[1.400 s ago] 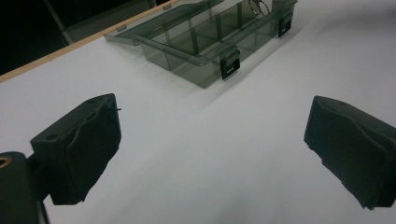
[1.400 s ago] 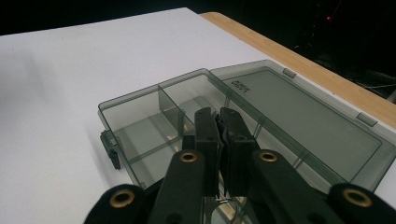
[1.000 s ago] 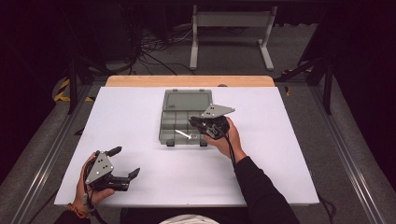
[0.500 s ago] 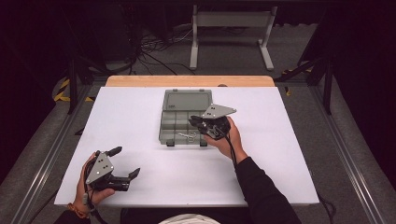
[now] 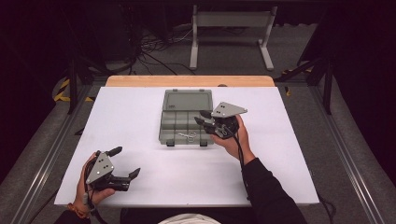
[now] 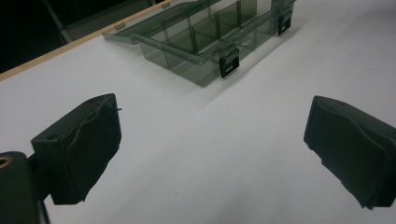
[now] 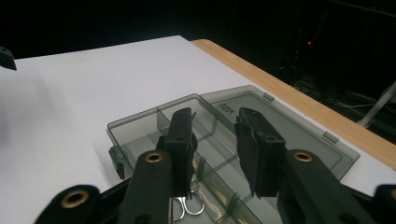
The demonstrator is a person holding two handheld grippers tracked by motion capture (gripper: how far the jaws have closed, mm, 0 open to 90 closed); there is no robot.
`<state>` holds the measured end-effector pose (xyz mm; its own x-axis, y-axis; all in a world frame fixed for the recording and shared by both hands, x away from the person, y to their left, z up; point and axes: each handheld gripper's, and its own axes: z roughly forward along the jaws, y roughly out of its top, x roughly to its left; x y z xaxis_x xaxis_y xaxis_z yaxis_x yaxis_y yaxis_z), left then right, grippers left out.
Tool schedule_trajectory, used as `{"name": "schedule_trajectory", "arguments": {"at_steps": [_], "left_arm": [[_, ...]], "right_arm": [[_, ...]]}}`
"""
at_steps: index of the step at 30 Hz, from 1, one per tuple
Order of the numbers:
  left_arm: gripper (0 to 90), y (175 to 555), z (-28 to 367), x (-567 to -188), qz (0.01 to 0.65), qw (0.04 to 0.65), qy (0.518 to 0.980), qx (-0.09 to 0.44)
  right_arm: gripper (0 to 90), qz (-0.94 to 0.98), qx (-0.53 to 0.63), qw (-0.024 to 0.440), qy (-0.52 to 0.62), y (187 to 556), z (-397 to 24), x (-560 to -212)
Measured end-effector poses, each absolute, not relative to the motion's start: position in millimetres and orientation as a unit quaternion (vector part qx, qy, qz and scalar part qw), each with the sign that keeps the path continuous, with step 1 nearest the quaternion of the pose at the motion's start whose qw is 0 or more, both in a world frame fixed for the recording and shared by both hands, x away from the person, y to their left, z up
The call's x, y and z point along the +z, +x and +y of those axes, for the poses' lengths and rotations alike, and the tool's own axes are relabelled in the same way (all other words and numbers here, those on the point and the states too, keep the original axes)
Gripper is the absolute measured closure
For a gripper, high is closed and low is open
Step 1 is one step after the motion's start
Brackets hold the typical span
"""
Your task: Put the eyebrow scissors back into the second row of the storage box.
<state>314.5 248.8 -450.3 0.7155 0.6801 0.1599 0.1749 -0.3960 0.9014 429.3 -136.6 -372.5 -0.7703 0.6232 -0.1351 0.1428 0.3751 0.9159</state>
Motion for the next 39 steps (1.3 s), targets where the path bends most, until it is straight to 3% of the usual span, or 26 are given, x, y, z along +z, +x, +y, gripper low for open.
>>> {"name": "schedule_trajectory", "arguments": {"at_steps": [25,39], "left_arm": [[4.8,316,247,-451,0.271,0.476,0.795,0.259],[4.8,318,246,-452,0.268,0.476,0.797,0.258]], "right_arm": [[15.6,0.781,0.464,0.316,0.272,411,-160,-365],[11.6,0.777,0.463,0.330,0.271,399,-172,-364]]}}
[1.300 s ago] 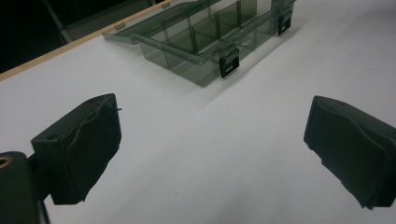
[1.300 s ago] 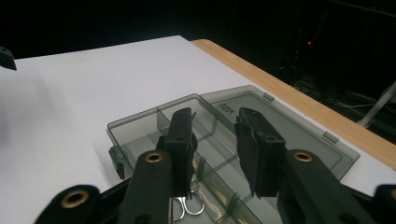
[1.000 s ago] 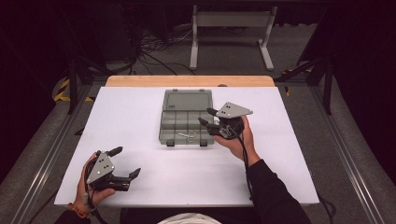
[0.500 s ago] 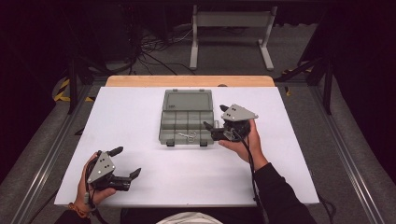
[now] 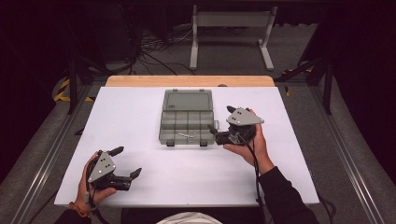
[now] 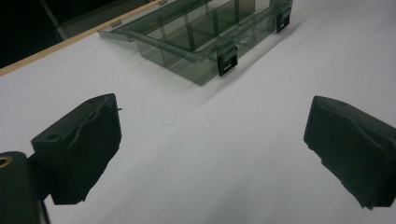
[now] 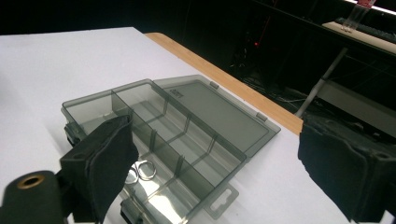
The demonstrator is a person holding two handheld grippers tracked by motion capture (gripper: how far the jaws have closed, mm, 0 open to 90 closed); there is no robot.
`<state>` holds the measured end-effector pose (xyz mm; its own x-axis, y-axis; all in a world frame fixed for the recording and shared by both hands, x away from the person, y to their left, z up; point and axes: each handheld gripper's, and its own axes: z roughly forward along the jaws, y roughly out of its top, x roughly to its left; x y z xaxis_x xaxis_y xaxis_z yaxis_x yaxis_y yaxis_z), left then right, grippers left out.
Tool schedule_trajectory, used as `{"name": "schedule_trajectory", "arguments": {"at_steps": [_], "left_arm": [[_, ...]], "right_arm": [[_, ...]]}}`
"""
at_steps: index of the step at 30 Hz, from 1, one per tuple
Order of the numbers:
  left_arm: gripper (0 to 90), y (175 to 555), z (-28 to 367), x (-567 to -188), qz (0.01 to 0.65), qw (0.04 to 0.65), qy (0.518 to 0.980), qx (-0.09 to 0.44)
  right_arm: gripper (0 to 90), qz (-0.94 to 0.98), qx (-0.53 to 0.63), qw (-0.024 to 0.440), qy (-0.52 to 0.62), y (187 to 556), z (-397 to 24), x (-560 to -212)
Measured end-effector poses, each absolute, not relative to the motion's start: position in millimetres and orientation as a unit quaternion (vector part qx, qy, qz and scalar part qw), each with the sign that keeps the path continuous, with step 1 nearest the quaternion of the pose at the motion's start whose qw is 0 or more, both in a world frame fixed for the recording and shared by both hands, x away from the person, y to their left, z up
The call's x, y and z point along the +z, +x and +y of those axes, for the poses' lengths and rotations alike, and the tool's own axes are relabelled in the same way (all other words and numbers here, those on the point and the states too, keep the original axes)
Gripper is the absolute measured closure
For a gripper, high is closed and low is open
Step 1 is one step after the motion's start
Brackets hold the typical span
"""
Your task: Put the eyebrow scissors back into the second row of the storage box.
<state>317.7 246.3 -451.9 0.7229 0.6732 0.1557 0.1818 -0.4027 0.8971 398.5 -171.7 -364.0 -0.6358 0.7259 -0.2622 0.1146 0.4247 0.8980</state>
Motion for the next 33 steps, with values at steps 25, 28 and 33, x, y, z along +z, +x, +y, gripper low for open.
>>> {"name": "schedule_trajectory", "arguments": {"at_steps": [25,28,33], "left_arm": [[4.8,320,243,-452,0.259,0.475,0.800,0.259],[4.8,320,243,-452,0.261,0.477,0.799,0.257],[4.8,321,243,-452,0.259,0.473,0.802,0.257]], "right_arm": [[11.1,0.774,0.445,0.355,0.277,369,-209,-360],[11.1,0.773,0.444,0.353,0.284,366,-216,-360],[12.2,0.771,0.438,0.359,0.290,361,-228,-360]]}}
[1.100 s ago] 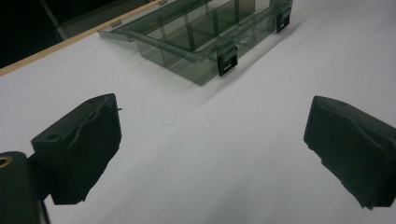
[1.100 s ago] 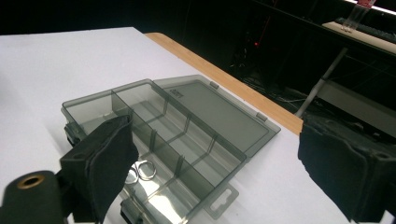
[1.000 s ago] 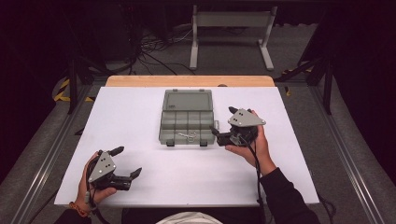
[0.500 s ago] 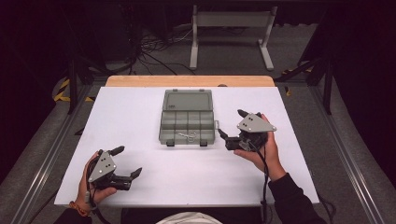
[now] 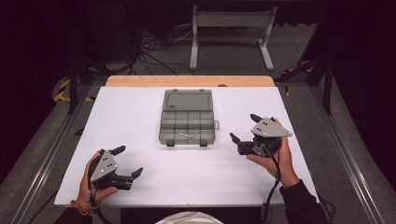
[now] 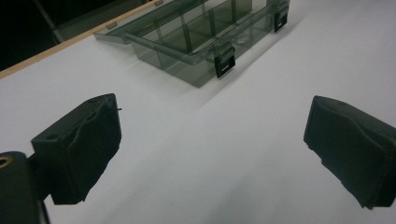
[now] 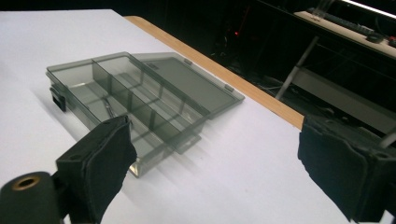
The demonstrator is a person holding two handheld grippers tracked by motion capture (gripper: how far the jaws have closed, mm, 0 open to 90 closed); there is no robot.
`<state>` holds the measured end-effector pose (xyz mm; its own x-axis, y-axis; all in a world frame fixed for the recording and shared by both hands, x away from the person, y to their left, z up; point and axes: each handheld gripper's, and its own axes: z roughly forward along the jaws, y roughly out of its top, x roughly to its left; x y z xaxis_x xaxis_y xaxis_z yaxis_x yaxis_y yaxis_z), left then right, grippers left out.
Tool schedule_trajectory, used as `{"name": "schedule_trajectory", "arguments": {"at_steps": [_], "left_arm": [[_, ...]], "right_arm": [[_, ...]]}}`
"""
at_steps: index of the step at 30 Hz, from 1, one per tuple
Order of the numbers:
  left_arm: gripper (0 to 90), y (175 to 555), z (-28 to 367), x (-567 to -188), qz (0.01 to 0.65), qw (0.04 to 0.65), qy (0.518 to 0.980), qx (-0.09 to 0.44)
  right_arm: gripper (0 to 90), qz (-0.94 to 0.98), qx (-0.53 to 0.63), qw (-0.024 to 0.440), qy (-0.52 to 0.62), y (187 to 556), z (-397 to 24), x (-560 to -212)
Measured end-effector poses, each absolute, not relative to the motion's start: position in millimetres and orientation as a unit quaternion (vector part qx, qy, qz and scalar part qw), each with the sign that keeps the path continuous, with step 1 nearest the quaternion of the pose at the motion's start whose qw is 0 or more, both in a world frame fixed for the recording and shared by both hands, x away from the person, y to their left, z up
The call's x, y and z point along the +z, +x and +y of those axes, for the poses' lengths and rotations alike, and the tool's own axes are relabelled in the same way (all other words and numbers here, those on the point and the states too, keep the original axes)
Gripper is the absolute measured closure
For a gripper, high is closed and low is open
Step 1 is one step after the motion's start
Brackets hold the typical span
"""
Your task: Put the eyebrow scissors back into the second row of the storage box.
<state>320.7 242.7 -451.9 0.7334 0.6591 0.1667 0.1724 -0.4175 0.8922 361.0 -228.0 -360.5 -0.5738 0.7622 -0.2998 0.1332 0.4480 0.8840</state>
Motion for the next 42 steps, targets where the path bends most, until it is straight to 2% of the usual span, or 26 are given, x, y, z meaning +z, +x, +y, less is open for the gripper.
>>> {"name": "schedule_trajectory", "arguments": {"at_steps": [24,26,42], "left_arm": [[4.5,333,237,-452,0.249,0.472,0.804,0.261],[4.5,334,236,-451,0.249,0.473,0.804,0.260],[4.9,340,238,-450,0.265,0.477,0.795,0.264]], "right_arm": [[9.3,0.785,0.412,0.376,0.271,321,-267,-407],[9.3,0.781,0.421,0.363,0.284,316,-273,-413],[6.4,0.769,0.408,0.355,0.341,292,-307,-447]]}}
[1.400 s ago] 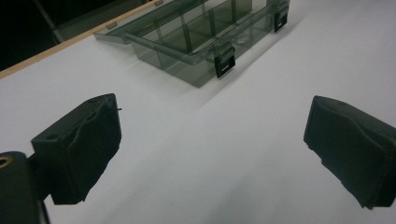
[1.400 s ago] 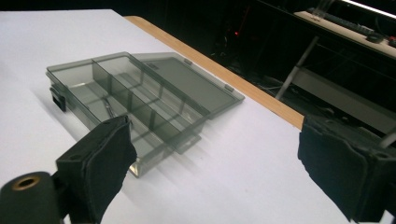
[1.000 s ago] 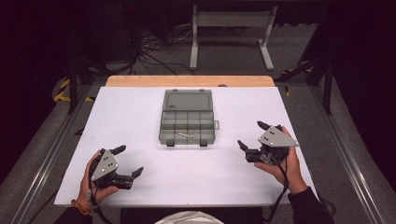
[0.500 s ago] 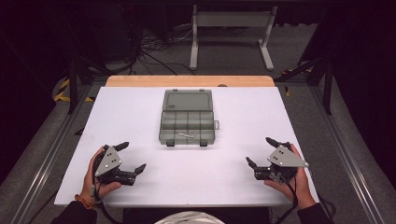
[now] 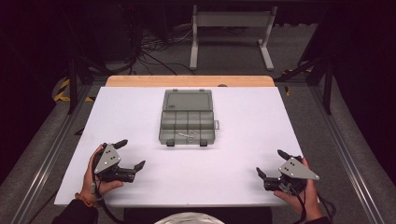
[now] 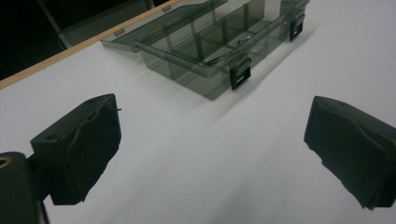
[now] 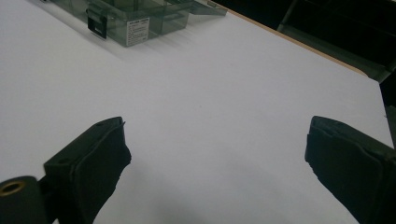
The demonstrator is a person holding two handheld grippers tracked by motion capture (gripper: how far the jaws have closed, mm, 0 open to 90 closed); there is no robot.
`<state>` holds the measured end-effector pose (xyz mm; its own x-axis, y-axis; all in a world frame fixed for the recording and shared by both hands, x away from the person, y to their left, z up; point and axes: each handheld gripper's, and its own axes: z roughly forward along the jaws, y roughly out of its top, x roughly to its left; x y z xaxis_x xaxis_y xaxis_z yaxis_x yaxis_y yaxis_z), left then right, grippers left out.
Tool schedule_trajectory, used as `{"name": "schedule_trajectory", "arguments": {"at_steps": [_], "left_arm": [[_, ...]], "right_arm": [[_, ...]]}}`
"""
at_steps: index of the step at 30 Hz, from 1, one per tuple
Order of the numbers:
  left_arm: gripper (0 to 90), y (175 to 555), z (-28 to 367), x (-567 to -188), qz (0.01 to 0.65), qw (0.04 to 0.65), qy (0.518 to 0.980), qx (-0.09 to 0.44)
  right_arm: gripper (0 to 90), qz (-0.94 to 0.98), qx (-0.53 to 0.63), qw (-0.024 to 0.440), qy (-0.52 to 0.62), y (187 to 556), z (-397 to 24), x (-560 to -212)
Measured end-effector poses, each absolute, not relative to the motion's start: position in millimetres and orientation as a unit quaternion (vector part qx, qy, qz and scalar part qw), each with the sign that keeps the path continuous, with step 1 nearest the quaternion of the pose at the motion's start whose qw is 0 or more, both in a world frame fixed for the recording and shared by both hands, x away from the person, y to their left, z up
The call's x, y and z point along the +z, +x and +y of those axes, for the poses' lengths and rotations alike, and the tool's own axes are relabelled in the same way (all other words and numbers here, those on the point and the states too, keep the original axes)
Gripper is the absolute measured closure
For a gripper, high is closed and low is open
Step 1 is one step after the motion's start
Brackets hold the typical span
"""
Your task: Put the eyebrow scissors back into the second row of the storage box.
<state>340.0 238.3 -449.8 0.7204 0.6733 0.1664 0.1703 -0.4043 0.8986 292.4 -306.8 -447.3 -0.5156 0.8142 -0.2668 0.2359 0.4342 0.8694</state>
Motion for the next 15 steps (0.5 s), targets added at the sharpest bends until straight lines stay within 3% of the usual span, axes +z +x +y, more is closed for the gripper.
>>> {"name": "schedule_trajectory", "arguments": {"at_steps": [15], "left_arm": [[5.4,339.2,239.0,-450.2,0.258,0.480,0.796,0.264]], "right_arm": [[6.5,0.752,0.416,0.378,0.343,287.0,-302.0,-442.1]]}}
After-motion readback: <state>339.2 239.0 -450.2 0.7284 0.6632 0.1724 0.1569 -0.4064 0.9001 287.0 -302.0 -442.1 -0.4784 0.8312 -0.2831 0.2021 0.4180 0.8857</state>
